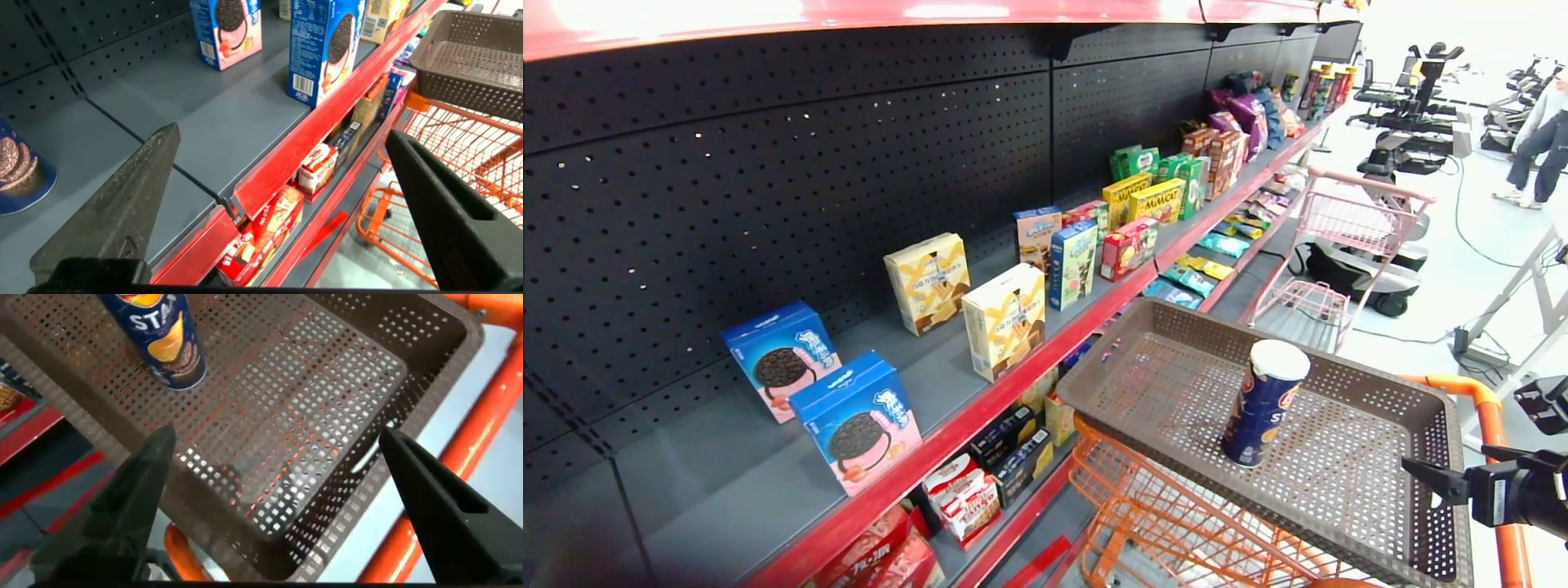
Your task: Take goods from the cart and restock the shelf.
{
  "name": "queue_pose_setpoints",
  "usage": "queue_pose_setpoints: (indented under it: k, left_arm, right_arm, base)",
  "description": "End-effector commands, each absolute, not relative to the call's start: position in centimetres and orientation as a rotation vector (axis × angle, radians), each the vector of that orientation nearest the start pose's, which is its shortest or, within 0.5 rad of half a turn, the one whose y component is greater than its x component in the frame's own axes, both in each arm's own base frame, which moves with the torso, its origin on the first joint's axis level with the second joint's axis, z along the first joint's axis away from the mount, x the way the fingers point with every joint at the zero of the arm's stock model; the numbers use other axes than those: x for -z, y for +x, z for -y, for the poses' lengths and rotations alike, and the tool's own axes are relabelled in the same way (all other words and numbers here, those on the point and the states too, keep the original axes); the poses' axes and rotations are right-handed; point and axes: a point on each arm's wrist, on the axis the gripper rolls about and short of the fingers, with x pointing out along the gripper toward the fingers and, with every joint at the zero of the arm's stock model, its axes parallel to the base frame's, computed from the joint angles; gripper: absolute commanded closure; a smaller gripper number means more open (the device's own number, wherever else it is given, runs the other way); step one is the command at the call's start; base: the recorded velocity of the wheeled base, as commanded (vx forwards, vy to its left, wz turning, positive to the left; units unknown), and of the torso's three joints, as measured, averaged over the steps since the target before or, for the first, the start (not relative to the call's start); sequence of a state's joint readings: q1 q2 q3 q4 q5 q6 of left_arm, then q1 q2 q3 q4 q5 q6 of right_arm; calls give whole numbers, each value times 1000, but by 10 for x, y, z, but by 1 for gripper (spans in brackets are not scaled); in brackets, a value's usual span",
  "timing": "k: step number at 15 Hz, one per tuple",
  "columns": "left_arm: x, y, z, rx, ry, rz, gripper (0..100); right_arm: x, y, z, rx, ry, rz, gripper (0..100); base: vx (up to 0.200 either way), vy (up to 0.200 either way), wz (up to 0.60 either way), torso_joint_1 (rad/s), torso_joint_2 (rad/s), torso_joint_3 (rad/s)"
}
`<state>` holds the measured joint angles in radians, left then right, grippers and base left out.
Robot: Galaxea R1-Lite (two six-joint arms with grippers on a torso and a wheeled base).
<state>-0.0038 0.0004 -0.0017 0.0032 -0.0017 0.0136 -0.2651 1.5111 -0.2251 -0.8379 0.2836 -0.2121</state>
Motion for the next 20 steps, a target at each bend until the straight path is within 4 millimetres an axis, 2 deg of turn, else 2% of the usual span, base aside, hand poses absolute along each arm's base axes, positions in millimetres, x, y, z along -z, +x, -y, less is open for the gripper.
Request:
queue_pose_setpoints:
  k: [1,5,6,11,14,20]
  left_arm:
    - [-76,-23,0,6,14,-1,0]
    - [-76,-23,0,6,14,-1,0]
    - [-76,-23,0,6,14,-1,0]
    - [-76,-23,0,6,14,-1,0]
    - [-76,-23,0,6,14,-3,0]
    - [-76,-23,0,6,14,-1,0]
  right_arm:
    - [-102,196,45,-87,-83,-446,0]
    - [-102,203,35,-139,-106,-410,0]
    - [-91,216,33,-158,-111,-399,0]
    - [-78,239,47,-113,-119,-349,0]
    - [-72,251,46,-124,-114,-344,0]
    - [-67,280,49,-314,-88,-278,0]
  base:
    - [0,0,0,0,0,0]
    - [0,0,0,0,0,0]
    - [0,0,0,0,0,0]
    - [0,0,0,0,0,0]
    - [0,0,0,0,0,0]
    - [0,0,0,0,0,0]
